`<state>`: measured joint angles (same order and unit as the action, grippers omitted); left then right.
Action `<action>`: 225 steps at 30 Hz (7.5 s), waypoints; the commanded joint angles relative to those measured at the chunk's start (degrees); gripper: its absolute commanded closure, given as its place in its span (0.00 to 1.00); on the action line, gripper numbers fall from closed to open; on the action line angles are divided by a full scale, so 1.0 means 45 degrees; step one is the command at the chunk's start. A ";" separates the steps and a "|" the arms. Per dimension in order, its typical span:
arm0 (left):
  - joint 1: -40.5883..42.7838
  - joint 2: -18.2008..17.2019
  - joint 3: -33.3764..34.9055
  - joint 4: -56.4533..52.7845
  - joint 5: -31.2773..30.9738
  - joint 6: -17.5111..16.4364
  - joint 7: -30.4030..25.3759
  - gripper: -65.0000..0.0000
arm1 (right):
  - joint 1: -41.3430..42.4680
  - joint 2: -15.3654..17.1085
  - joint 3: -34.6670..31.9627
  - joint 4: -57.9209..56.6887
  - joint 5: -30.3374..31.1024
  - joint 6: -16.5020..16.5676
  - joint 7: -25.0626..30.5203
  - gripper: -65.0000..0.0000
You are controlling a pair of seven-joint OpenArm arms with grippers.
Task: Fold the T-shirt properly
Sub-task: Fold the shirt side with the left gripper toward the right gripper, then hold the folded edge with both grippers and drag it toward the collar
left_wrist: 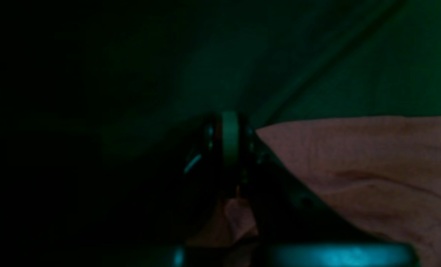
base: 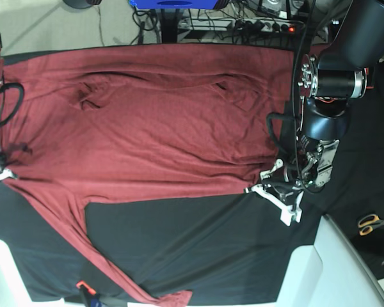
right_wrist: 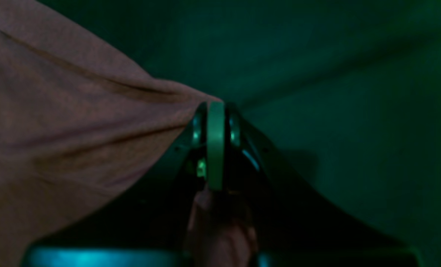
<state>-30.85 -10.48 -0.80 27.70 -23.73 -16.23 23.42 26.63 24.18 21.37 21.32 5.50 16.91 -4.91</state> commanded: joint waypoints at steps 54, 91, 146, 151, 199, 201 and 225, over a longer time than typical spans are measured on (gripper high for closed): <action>0.5225 0.0307 -0.2216 1.2686 -0.0168 -0.0096 0.6293 1.00 | -0.1220 0.0301 0.0595 0.2148 -0.1095 0.0004 0.0280 1.00; 0.8272 0.0463 -0.2196 1.4991 -0.0168 -0.0135 0.7308 1.00 | -0.3076 -0.0461 0.2256 0.5372 -0.1153 0.0023 -0.2924 0.95; 0.7569 0.0405 -0.2333 1.4698 -0.0149 -0.0135 0.7308 1.00 | 0.0597 -0.0012 -0.0206 0.1797 -0.2443 0.1488 -0.2045 1.00; 0.6924 0.0405 -0.2333 1.4659 -0.0149 -0.0115 0.7328 1.00 | 0.0538 -0.0031 -0.0206 0.2305 -0.2443 0.1508 -0.2065 1.00; 0.5928 0.0131 -0.2372 1.5851 -0.0149 -0.0115 0.8188 1.00 | -0.0399 -0.0930 -0.0206 0.6857 -0.2443 0.1547 -0.3881 1.00; 0.5811 0.0131 -0.2372 1.5851 -0.0149 -0.0115 0.8188 1.00 | -0.0399 -0.0930 -0.0206 0.6857 -0.2443 0.1547 -0.3881 1.00; 0.5850 -0.0123 -0.3271 1.5949 -0.0129 -0.0115 0.8188 1.00 | -0.0380 -0.1223 -0.0206 0.6544 -0.2423 0.1547 -0.3178 1.00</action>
<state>-3.73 -10.63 -15.53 98.26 -24.03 -16.69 61.14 23.38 17.45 20.34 50.06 -5.48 24.49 -20.40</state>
